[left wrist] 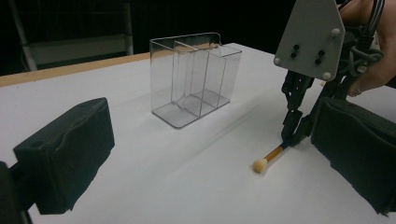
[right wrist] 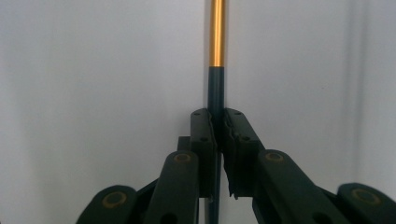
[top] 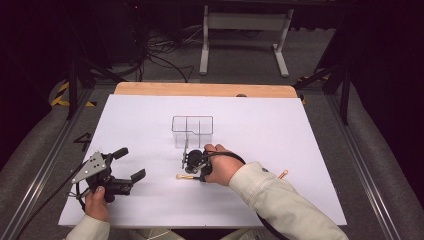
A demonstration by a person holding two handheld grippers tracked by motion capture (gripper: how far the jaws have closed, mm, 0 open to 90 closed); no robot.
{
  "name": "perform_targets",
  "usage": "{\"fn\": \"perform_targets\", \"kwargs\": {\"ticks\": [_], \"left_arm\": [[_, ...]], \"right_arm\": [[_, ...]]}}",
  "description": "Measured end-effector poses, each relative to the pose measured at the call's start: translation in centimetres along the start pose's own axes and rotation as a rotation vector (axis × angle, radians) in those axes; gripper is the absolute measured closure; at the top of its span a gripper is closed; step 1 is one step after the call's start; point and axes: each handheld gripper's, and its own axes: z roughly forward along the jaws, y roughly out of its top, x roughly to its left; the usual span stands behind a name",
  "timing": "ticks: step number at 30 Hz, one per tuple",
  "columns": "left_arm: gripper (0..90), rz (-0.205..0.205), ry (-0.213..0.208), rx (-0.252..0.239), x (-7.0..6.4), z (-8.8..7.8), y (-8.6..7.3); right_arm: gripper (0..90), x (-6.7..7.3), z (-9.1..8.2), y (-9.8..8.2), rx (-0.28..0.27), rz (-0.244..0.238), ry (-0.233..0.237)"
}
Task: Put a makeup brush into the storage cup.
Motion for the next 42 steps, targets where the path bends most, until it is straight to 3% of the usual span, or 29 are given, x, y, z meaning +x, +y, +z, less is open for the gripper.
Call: {"fn": "perform_targets", "kwargs": {"ticks": [7, 24, 42], "left_arm": [[0.4, -0.002, 0.002, -0.001, 0.0, 0.0, 0.0], [0.4, 0.0, 0.008, -0.005, 0.0, 0.0, 0.0], [0.4, 0.003, 0.009, -0.004, 0.0, 0.0, 0.0]], "right_arm": [[83.5, -0.2, -0.4, -0.3, 0.004, 0.004, -0.001], [83.7, 0.0, -4.1, -1.6, -0.144, 0.027, -0.031], [83.8, 0.1, -5.9, -2.4, -0.217, 0.05, -0.037]]}}
